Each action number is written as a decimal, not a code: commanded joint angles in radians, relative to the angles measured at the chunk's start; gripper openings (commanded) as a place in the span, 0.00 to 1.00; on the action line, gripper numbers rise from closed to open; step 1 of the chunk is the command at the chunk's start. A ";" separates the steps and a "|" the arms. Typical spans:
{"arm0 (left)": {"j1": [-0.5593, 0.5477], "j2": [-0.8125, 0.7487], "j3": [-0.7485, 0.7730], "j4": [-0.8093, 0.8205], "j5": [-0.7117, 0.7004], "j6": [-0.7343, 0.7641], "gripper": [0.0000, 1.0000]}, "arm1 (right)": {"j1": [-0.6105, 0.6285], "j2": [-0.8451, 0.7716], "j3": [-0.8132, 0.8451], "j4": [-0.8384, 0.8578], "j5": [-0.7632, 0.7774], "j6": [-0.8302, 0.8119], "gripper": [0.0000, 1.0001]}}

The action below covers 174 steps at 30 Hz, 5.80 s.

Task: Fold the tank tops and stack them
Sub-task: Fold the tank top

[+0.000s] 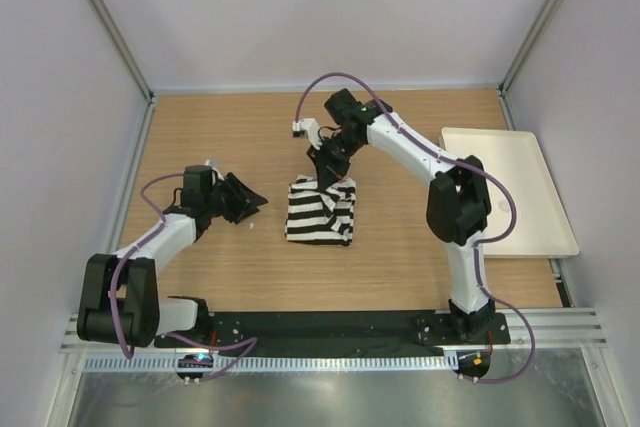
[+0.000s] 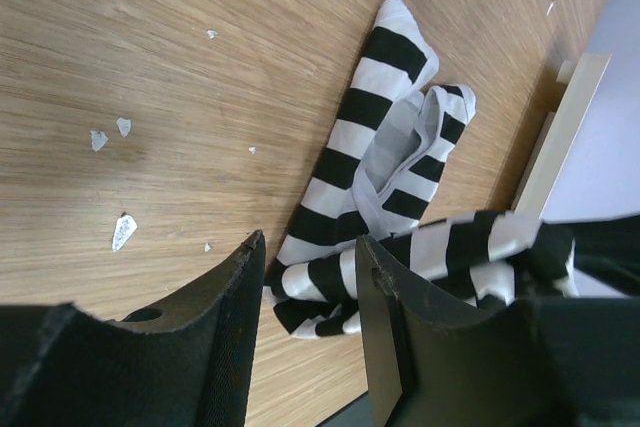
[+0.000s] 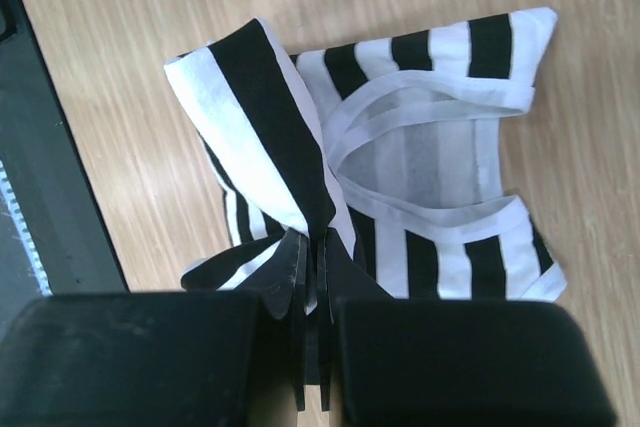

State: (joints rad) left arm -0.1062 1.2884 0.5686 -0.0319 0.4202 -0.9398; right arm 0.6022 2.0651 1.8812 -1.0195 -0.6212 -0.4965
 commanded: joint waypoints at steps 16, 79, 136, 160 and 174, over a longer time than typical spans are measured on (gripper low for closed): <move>-0.096 0.028 0.026 0.049 -0.073 0.045 0.43 | -0.142 0.317 0.317 -0.091 -0.016 -0.027 0.27; -0.538 0.137 0.194 0.205 -0.348 -0.007 0.50 | -0.217 -0.421 -1.189 1.630 0.164 1.678 1.00; -0.629 0.414 0.108 0.414 -0.291 -0.073 0.45 | -0.332 -0.583 -1.182 1.176 0.356 1.256 0.39; -0.596 0.428 0.165 0.323 -0.207 -0.017 0.45 | -0.044 -0.310 -0.760 0.805 0.669 0.673 0.36; -0.583 0.499 0.208 0.320 -0.123 0.009 0.46 | -0.010 -0.117 -0.561 0.708 0.736 0.625 0.37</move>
State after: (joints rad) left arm -0.6914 1.7573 0.7723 0.3443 0.2844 -0.9634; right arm 0.5808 1.9381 1.2675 -0.2924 0.0559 0.1555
